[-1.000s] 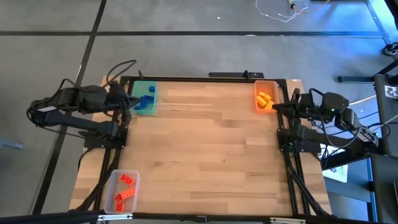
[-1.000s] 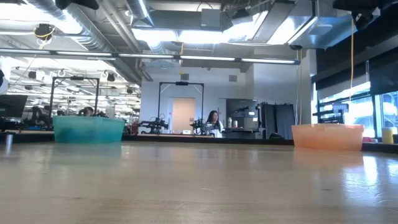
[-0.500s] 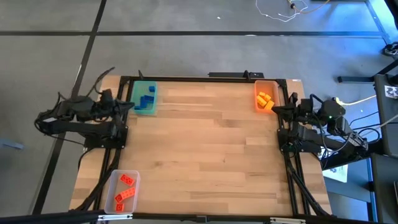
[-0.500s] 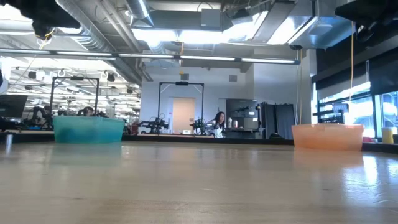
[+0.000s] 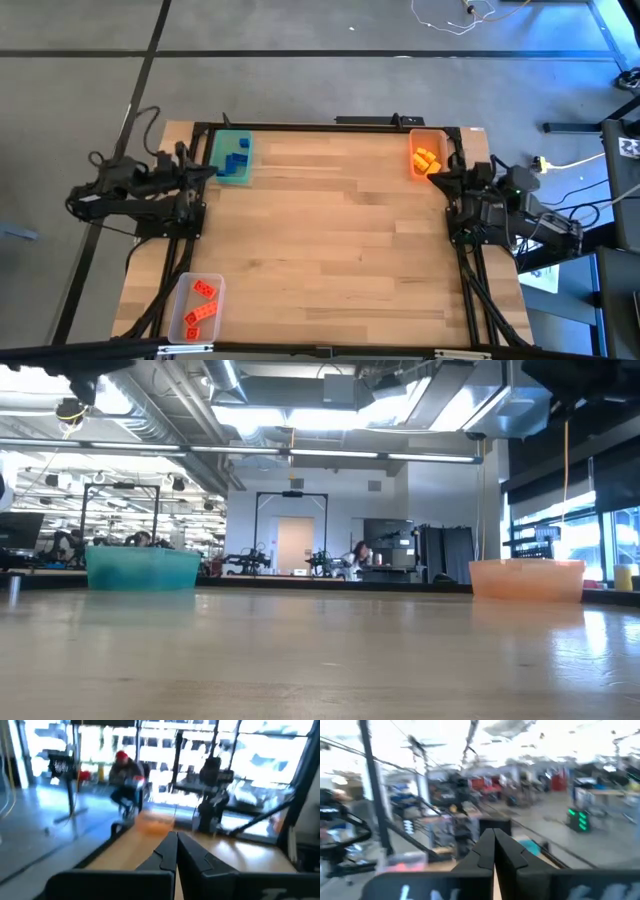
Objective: Sort & place blocks by color
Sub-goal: Return to Home Position
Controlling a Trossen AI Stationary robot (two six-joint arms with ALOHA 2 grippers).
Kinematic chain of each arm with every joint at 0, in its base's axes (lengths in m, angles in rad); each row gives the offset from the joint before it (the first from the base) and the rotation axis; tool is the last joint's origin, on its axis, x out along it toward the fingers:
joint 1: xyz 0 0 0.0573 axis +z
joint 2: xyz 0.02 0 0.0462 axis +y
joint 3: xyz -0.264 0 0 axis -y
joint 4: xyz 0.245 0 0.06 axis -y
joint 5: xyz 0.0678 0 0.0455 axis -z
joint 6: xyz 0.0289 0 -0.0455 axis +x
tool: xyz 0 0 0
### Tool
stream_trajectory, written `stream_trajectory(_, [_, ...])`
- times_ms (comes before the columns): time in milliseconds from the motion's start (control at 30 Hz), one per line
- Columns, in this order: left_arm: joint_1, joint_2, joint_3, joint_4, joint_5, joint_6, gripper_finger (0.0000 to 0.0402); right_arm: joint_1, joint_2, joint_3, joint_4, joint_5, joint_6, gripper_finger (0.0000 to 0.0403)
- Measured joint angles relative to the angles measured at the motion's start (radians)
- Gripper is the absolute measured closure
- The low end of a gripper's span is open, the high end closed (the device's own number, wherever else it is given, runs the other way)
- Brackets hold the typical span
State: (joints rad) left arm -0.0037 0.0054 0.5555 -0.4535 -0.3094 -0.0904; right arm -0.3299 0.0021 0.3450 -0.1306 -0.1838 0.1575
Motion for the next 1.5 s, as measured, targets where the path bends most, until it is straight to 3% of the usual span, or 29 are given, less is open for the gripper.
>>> stream_trajectory(233, [0.0,-0.002,-0.129,0.182,0.071,0.065,0.0401,0.001,0.0,-0.154,0.244,-0.082,0.052,0.0401])
stream_trajectory(800, [0.0,-0.001,-0.475,0.428,0.145,-0.007,0.0401,0.001,0.001,-0.339,0.323,-0.08,0.07,0.0402])
stream_trajectory(1000, [0.001,0.0,-0.541,0.475,0.155,-0.004,0.0401,0.0,0.004,-0.338,0.315,-0.108,-0.004,0.0402])
stream_trajectory(1133, [0.002,0.0,-0.548,0.488,0.217,0.04,0.0401,0.0,0.004,-0.338,0.313,-0.125,-0.033,0.0403])
stream_trajectory(1500, [0.001,0.0,-0.548,0.473,0.328,0.123,0.0401,0.0,0.004,-0.338,0.238,-0.088,0.021,0.0392])
